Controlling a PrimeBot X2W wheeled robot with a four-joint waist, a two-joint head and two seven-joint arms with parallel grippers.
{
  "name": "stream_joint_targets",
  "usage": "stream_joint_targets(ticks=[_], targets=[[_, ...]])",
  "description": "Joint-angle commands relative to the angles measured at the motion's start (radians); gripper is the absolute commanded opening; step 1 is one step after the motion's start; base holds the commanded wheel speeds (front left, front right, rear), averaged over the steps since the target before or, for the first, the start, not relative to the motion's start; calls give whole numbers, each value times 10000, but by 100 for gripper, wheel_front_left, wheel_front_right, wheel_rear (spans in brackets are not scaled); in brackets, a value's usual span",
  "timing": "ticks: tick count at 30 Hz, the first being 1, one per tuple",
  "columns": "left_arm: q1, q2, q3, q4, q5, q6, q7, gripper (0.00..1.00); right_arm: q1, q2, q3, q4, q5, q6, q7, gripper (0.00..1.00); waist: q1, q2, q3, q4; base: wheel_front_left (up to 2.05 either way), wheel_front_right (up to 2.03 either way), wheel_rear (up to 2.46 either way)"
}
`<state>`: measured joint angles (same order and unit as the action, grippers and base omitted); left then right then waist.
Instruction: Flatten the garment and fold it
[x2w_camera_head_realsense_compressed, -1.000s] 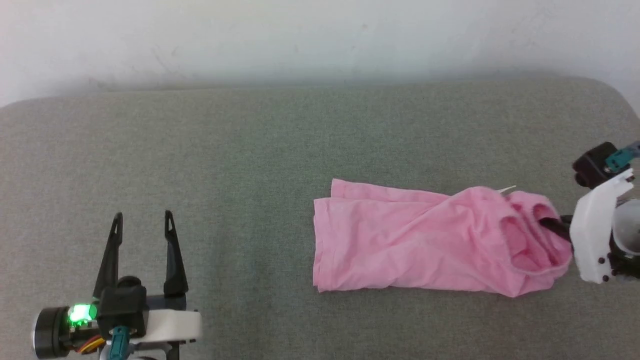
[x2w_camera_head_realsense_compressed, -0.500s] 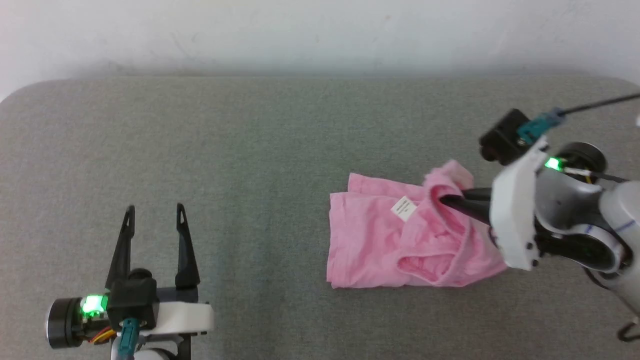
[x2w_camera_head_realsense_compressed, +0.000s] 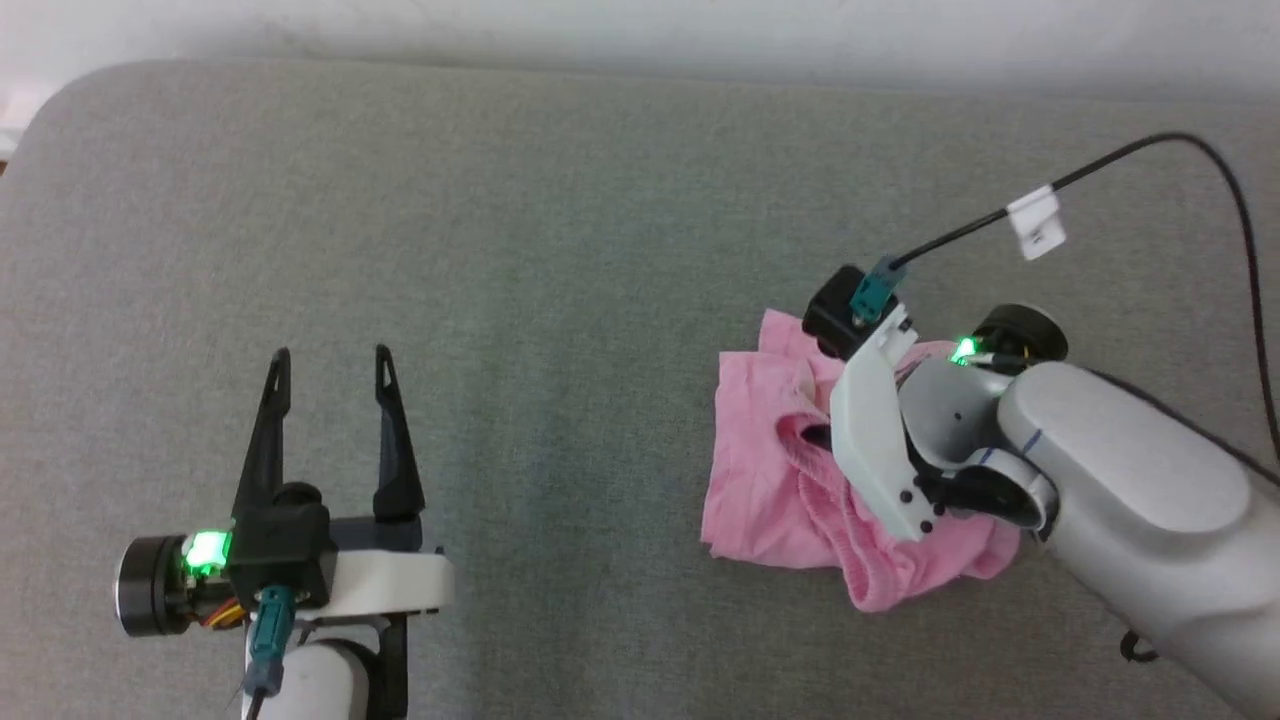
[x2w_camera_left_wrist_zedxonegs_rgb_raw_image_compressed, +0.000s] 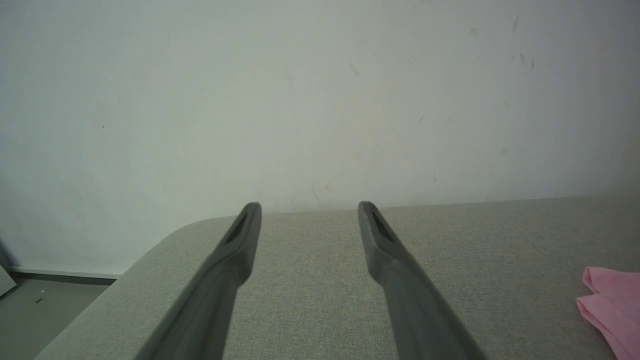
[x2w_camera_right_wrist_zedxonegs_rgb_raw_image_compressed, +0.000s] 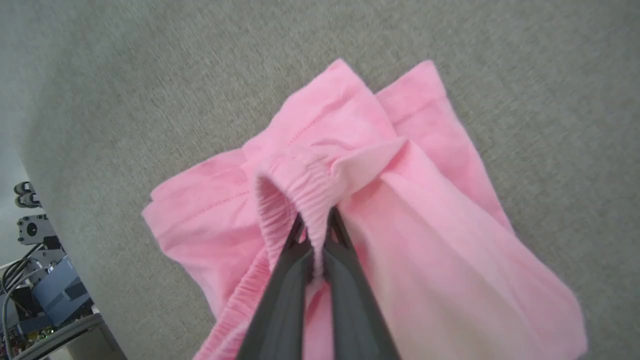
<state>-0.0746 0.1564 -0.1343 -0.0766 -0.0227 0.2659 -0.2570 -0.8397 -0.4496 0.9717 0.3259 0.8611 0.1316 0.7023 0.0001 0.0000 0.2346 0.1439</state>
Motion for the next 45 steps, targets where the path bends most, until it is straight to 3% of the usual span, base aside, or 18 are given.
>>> stream_joint_targets(ticks=[1, 6, 11, 12, 13, 14, 21, 28, 35, 36, 41, 45], targets=[[-242, -73, -18, 43, 111, -19, -47, 100, -121, 121, 174, 390, -123, -9, -125, 0, -1, 0, 360, 301, 0, 0, 0], [-432, -154, -11, 122, 110, -42, -47, 100, -26, 409, 883, 1656, -216, -9, -501, 0, -1, 0, 517, 397, 0, 0, 0], [-303, -92, 150, 224, 115, -34, -47, 100, -114, 408, 1491, 1848, -103, -9, -1232, 0, -1, 0, 300, 189, 0, 0, 0], [-240, -63, 171, 249, 125, -39, -47, 100, -166, 345, 1578, 1737, -86, -9, -1464, 17, -1, 0, 204, 121, 0, 0, 0], [-171, -32, 196, 278, 133, -41, -47, 100, -224, 257, 1640, 1588, -83, -9, -1741, 49, -1, 0, 87, 46, 0, 0, 0], [-94, 3, 218, 308, 138, -47, -47, 100, -282, 146, 1662, 1416, -95, -9, -2063, 100, -1, 0, -38, -28, 0, 0, 0], [470, 252, 432, 356, 136, -66, -47, 100, -444, -652, 845, 44, -385, -9, -4639, 100, -1, 0, -818, -718, 0, 0, 0], [773, 308, 468, 221, 167, -41, -47, 100, 319, -1021, -1794, -197, -1576, -9, -6852, 100, -1, 0, -1168, -1215, 0, 0, 0], [1048, 369, 522, 23, 172, 26, -47, 100, 2471, -77, -5464, 60, -3887, -9, -8946, 100, -1, 0, -1365, -1539, 0, 0, 0], [1048, 369, 522, 23, 172, 26, -47, 100, 2471, -77, -5464, 60, -3887, -9, -8946, 100, -1, 0, -1365, -1539, 0, 0, 0], [1166, 368, 548, -164, 152, 52, -47, 100, 4421, 1326, -8055, -607, -5475, -9, -9560, 100, -1, 0, -1406, -1594, 0, 0, 0], [1302, 368, 626, -308, 117, 80, -47, 100, 5763, 2615, -9462, -1997, -6443, -9, -9632, 100, -1, 0, -1414, -1633, 0, 0, 0]])
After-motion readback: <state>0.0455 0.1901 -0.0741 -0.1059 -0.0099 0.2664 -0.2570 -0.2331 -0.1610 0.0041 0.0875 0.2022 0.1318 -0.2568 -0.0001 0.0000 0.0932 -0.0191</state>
